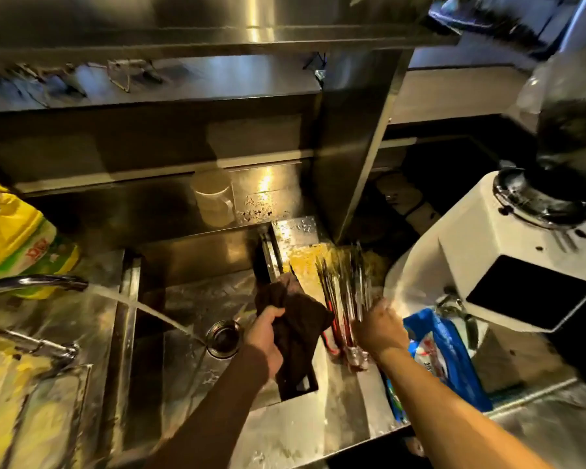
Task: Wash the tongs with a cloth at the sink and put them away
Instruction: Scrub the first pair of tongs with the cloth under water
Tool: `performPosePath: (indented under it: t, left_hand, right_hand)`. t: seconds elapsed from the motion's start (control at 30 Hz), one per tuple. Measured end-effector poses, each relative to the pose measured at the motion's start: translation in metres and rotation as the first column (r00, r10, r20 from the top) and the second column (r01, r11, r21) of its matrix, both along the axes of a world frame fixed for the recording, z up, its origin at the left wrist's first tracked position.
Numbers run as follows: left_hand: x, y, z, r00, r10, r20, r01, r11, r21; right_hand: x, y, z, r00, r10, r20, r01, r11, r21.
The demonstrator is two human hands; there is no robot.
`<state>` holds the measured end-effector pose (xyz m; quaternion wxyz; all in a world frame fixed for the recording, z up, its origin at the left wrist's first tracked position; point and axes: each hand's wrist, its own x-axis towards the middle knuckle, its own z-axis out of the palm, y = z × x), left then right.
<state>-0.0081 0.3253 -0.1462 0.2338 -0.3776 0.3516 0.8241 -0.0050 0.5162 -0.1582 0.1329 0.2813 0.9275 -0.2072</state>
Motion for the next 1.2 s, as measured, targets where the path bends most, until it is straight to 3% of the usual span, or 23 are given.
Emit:
performPosePath:
  t: [0.17,0.4,0.67,0.77,0.83,0.9,1.07,1.2]
  left_hand:
    - [-0.009,0.021,-0.013,0.999,0.043,-0.029,-0.044,0.999,-0.032]
    - [-0.011,0.027,-0.016,0.997,-0.065,-0.044,0.058,0.988,-0.146]
    - [-0.008,0.023,-0.004,0.999,-0.006,-0.049,0.0,0.993,-0.12]
    - [-0.008,0.017,0.0,0.991,0.06,-0.118,-0.069,0.995,-0.072]
    - [-0.005,0.008,0.001,0.984,0.095,-0.149,-0.104,0.993,-0.049]
    - [-0.002,-0.007,0.001,0.98,0.104,-0.17,-0.109,0.994,-0.018]
    - [0.014,-0.065,-0.007,0.957,0.143,-0.253,-0.146,0.989,0.009]
    - [0.039,-0.127,-0.024,0.931,0.215,-0.294,-0.191,0.976,0.107]
  right_hand:
    - [-0.008,0.011,-0.004,0.999,0.026,0.02,-0.026,0.999,-0.024]
    - [-0.017,0.015,0.003,0.999,0.034,-0.042,-0.036,0.997,-0.064]
    - [-0.033,0.008,0.032,0.94,0.32,0.115,-0.329,0.942,0.067]
    - [-0.038,0.008,0.052,0.946,0.281,0.161,-0.291,0.955,0.048]
    - [-0.038,0.007,0.069,0.98,0.164,0.114,-0.153,0.983,-0.1]
    - [-0.033,0.002,0.083,0.997,0.038,0.07,-0.012,0.937,-0.348]
    - [-0.01,-0.033,0.098,0.966,0.257,0.017,-0.185,0.738,-0.649]
    - [0.002,-0.093,0.078,0.974,0.172,0.145,0.051,0.457,-0.888]
